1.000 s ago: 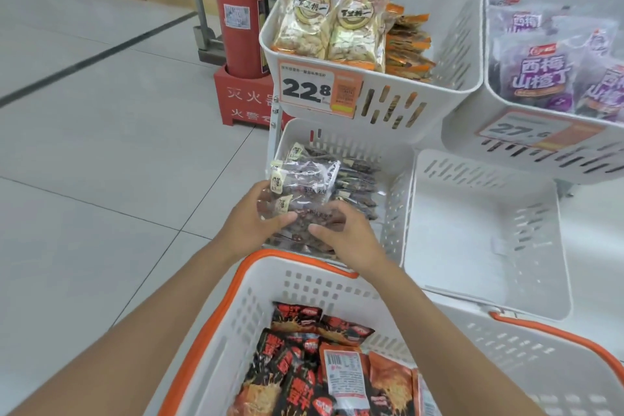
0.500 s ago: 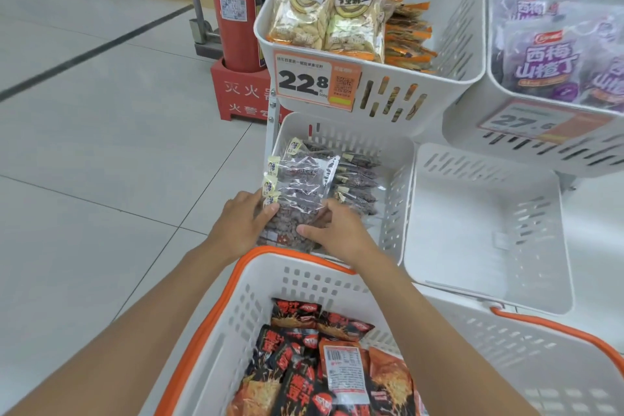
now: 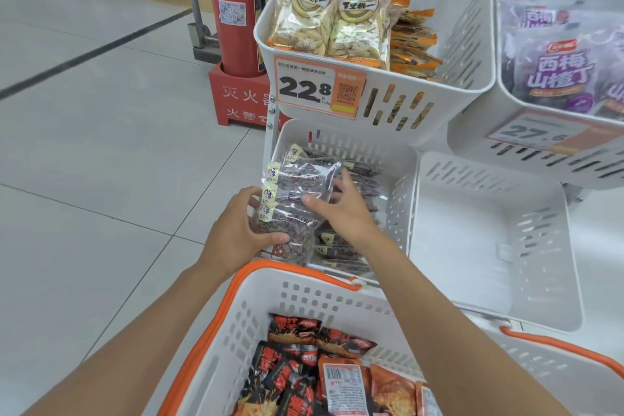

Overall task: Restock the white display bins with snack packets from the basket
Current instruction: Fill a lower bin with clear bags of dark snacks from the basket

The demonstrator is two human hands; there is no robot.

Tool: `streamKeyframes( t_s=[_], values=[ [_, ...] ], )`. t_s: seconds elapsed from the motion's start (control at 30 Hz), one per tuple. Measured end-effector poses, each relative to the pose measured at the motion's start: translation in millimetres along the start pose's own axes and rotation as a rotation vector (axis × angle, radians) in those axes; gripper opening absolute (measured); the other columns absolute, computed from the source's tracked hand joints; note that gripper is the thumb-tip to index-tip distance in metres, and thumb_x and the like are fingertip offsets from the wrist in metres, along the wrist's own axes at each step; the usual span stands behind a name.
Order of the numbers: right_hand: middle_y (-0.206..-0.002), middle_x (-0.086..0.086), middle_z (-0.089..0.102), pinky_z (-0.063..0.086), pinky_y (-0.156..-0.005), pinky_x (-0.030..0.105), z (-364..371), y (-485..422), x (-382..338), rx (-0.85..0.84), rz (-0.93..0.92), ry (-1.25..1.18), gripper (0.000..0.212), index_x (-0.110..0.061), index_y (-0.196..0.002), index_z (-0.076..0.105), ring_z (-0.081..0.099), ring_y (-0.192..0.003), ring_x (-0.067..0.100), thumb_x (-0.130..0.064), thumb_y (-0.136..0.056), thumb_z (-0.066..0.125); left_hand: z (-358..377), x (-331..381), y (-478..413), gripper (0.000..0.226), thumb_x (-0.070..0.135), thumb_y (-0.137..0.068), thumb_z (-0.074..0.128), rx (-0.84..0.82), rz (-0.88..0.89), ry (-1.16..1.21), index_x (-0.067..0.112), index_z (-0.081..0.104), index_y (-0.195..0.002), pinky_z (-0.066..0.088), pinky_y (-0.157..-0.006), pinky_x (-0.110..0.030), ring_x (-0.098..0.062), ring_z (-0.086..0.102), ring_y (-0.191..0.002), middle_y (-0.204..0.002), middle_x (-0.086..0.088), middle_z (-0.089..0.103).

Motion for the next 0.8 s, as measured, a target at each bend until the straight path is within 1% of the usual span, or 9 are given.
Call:
streamKeyframes(
  t_s=[0.1,0.2,0.27,0.33,0.4,0.5,0.57,0.63,0.8],
  values=[
    [-0.16,-0.011,0.019,0.034,-0.1,0.024,10.7,-7.0,-7.1,-0.105,-0.092,-0.025,0.093,-0.03,-0.155,0.005,0.031,-0.141,0.014,-0.029,-0.089,0.07,2.4,0.1,-1.6,0.088,0.041,-0.064,0.088,0.011,0.002,-0.013,0.032,0.038,-0.136,0.048,-0.075,-0.031,-0.009,0.054,-0.085,-0.115,0.011,0.048],
    [-0.16,-0.011,0.02,0.031,-0.101,0.024,9.5,-3.3,-4.0,-0.159,-0.062,-0.013,0.09,-0.033,-0.155,0.005,0.031,-0.142,0.015,-0.04,-0.09,0.066,4.5,0.4,-1.3,0.092,0.044,-0.066,0.086,-0.003,-0.004,-0.056,0.029,0.035,-0.142,0.043,-0.077,-0.029,-0.011,0.054,-0.089,-0.12,0.016,0.047],
    [-0.149,-0.009,0.037,0.039,-0.097,0.026,-2.8,5.2,-4.2,-0.033,-0.055,0.018,0.086,-0.034,-0.153,0.018,0.044,-0.129,0.013,-0.048,-0.085,0.068,4.1,0.8,-0.1,0.092,0.046,-0.066,0.085,-0.004,-0.012,-0.074,0.029,0.035,-0.142,0.043,-0.078,-0.028,-0.012,0.055,-0.094,-0.118,0.019,0.047],
    [-0.129,-0.01,0.05,0.046,-0.088,0.026,-14.4,19.9,-6.4,0.114,-0.09,0.102,0.07,-0.031,-0.138,0.042,0.052,-0.112,0.01,-0.051,-0.079,0.073,3.5,-0.7,0.3,0.093,0.049,-0.064,0.085,0.0,-0.031,-0.077,0.03,0.036,-0.14,0.045,-0.08,-0.03,-0.012,0.056,-0.096,-0.116,0.018,0.049],
    [-0.103,-0.004,0.059,0.047,-0.072,0.026,-3.6,30.9,0.2,0.026,-0.057,0.186,0.049,-0.025,-0.109,0.054,0.057,-0.09,0.011,-0.047,-0.073,0.079,2.8,-1.8,0.3,0.093,0.053,-0.062,0.084,-0.014,-0.048,-0.088,0.032,0.037,-0.139,0.049,-0.084,-0.032,-0.013,0.058,-0.098,-0.118,0.015,0.052],
    [-0.085,0.004,0.06,0.05,-0.069,0.037,14.6,35.8,18.3,-0.117,0.015,0.24,0.038,-0.016,-0.089,0.054,0.054,-0.072,0.014,-0.034,-0.073,0.083,4.5,-5.5,-2.7,0.083,0.064,-0.062,0.08,-0.1,-0.139,0.03,0.037,0.043,-0.132,0.05,-0.089,-0.036,-0.01,0.059,-0.101,-0.117,0.013,0.055],
    [-0.082,0.004,0.059,0.051,-0.069,0.037,13.4,35.6,16.9,-0.119,0.008,0.186,0.033,-0.016,-0.086,0.053,0.054,-0.07,0.016,-0.028,-0.076,0.082,3.9,-4.9,-4.3,0.077,0.083,-0.063,0.061,-0.138,-0.227,0.177,0.036,0.05,-0.122,0.049,-0.096,-0.042,-0.012,0.061,-0.104,-0.117,0.008,0.06],
    [-0.085,0.006,0.062,0.054,-0.071,0.042,4.4,38.1,16.4,-0.122,0.008,0.086,0.029,-0.018,-0.084,0.05,0.059,-0.068,0.016,-0.019,-0.08,0.079,2.7,0.1,-7.1,0.077,0.088,-0.067,0.046,-0.139,-0.232,0.176,0.031,0.054,-0.119,0.049,-0.096,-0.046,-0.017,0.063,-0.103,-0.114,0.003,0.064],
    [-0.097,0.002,0.066,0.053,-0.085,0.053,-57.2,46.7,22.3,0.035,-0.031,0.044,0.027,-0.025,-0.088,0.049,0.065,-0.092,0.025,-0.016,-0.084,0.075,3.9,2.8,-8.2,0.035,0.042,-0.09,0.064,-0.113,-0.174,0.139,0.019,0.056,-0.116,0.045,-0.069,-0.024,-0.016,0.061,-0.09,-0.102,0.002,0.063]
  ],
)
Point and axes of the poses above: each hand's wrist, its own y-axis away from the middle knuckle, its own z-axis out of the palm, x = y × z, the point moved 7 cm from there along -y, towards the middle knuckle
